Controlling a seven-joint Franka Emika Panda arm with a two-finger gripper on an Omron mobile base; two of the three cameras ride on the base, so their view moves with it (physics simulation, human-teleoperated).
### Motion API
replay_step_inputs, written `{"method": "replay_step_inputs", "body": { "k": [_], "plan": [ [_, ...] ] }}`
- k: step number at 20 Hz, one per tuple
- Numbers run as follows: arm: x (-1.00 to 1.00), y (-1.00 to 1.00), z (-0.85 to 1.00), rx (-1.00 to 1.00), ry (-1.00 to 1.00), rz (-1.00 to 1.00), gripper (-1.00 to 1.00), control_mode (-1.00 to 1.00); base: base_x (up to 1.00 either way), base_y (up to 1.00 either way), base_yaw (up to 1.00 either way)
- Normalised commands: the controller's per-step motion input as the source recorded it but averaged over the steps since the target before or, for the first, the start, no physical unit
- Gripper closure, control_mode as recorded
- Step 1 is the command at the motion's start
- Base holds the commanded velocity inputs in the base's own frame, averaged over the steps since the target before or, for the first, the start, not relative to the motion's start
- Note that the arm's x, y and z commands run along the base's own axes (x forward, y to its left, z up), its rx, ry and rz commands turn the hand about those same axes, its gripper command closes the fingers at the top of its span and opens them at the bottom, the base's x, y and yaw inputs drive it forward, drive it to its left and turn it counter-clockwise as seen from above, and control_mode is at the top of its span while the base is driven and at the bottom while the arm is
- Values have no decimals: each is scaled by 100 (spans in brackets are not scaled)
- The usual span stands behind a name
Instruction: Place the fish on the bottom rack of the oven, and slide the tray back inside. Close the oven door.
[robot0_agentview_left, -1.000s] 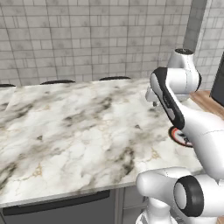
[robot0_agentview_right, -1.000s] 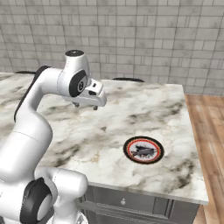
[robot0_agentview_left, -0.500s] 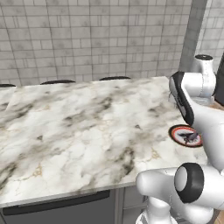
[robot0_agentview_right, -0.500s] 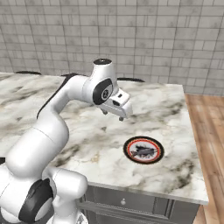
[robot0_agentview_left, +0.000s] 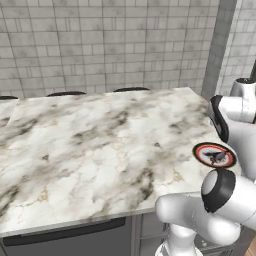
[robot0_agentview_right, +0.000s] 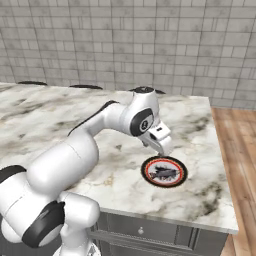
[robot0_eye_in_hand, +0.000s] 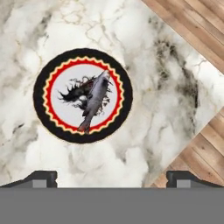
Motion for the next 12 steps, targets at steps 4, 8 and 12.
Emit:
{"method": "replay_step_inputs", "body": {
  "k": [4,8,12],
  "plan": [
    [0,-23,-48,0,0,-14,-100,-100,0,0,0],
    [8,-2,-40,3,0,-4,-100,-100,0,0,0],
    [12,0,-38,5,0,-1,-100,-100,0,0,0]
  ]
}}
